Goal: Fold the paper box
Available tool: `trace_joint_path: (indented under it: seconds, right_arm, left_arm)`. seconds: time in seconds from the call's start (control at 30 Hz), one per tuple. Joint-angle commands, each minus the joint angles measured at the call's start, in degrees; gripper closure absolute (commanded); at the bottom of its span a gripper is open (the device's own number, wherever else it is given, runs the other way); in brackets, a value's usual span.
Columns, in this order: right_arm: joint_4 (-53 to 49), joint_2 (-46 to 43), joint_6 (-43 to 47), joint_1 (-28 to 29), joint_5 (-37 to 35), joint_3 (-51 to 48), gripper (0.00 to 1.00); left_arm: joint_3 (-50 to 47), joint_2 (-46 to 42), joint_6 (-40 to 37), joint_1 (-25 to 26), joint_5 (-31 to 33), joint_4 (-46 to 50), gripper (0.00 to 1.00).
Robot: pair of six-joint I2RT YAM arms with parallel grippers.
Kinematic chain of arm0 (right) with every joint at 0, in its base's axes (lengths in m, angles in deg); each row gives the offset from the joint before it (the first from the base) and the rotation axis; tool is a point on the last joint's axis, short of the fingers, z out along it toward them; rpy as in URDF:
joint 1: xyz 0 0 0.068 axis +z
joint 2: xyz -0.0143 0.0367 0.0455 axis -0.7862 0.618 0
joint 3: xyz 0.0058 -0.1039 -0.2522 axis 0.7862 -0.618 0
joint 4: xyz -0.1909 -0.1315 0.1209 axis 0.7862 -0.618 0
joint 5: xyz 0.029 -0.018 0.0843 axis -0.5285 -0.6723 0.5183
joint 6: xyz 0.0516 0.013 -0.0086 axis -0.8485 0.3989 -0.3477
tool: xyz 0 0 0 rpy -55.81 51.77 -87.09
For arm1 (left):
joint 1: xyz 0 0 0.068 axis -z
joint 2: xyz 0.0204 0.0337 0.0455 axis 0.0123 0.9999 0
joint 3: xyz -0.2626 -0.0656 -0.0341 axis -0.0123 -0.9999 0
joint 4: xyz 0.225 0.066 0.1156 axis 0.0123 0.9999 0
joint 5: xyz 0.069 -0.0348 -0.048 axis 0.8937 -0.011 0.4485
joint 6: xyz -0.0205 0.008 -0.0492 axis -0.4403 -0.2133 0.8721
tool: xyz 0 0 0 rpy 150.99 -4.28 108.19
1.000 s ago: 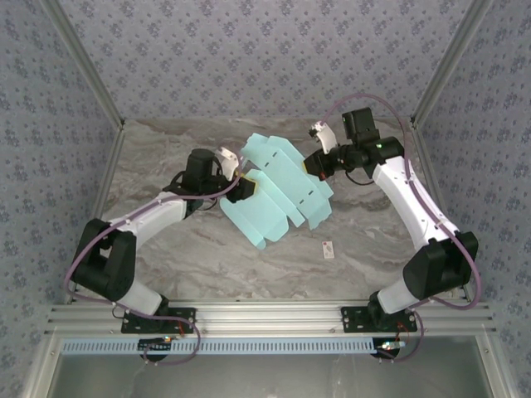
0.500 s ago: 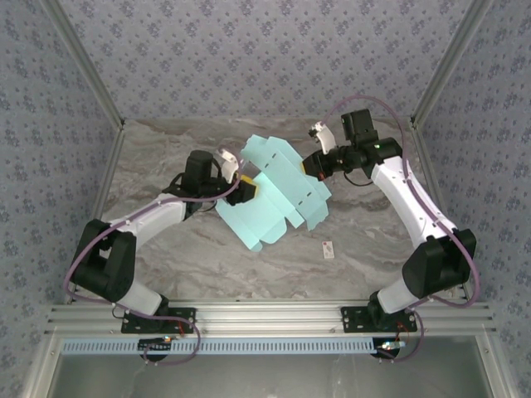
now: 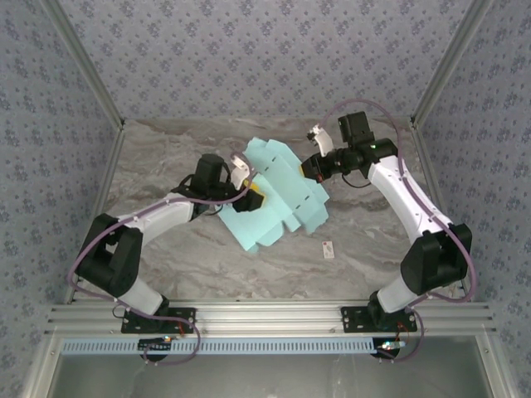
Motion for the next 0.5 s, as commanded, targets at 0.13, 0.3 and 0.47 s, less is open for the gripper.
trace_joint_path:
  seconds: [0.13,0.3,0.47]
  right_arm:
    - [2.26,1.41,-1.11,0.81,2.95,-0.08,0.97]
    - [0.22,1.23,0.59,0.72,0.75,0.14,0.98]
    - [-1.08,0.5,2.02,0.61,-0.63,0.36,0.97]
  left_arm:
    - [4.53,-0.04,-7.6,3.21,-6.97,6.24,0.46]
    - [4.55,-1.92,-7.03,2.87,-3.41,7.54,0.47]
    - [1.32,-8.49,-1.31,-0.1,1.19,4.1,0.47]
